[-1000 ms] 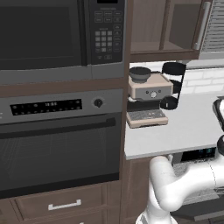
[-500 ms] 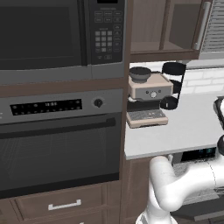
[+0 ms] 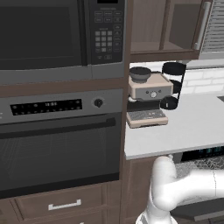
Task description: Pick up the cup and bowl from the counter, place them in the dishwasher, and close the dishwasher door.
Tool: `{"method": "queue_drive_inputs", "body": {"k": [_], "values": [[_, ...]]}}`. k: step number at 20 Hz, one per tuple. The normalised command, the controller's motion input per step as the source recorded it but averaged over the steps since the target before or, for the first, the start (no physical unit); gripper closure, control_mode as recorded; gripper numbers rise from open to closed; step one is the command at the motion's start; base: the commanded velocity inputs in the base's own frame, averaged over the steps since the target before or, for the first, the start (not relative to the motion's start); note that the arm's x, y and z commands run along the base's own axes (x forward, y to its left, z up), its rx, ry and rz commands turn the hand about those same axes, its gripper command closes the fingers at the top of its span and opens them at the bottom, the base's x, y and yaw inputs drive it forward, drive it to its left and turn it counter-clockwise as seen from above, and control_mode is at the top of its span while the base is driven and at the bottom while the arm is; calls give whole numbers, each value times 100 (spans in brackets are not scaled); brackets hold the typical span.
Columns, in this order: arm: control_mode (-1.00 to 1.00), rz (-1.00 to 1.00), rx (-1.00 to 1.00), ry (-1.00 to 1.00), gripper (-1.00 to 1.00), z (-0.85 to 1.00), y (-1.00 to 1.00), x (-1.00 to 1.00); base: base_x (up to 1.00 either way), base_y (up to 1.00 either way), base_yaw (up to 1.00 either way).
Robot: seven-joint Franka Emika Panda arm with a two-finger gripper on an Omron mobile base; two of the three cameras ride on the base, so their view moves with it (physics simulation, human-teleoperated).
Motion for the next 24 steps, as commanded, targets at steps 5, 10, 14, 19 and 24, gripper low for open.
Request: {"method": "queue_drive_inputs", "body": {"k": [5,10,14,19,24], "values": [[-100,5,9,-16,100,-12,34,-100,0,0,0],[-100,4,0,-9,100,-30,66,-100,0,0,0],[-100,0,2,-6,100,-54,75,-71,0,0,0],[-100,0,6,0,100,-50,79,-19,0,0,0],[-100,0,10,0,100,-16,64,15,0,0,0]]}}
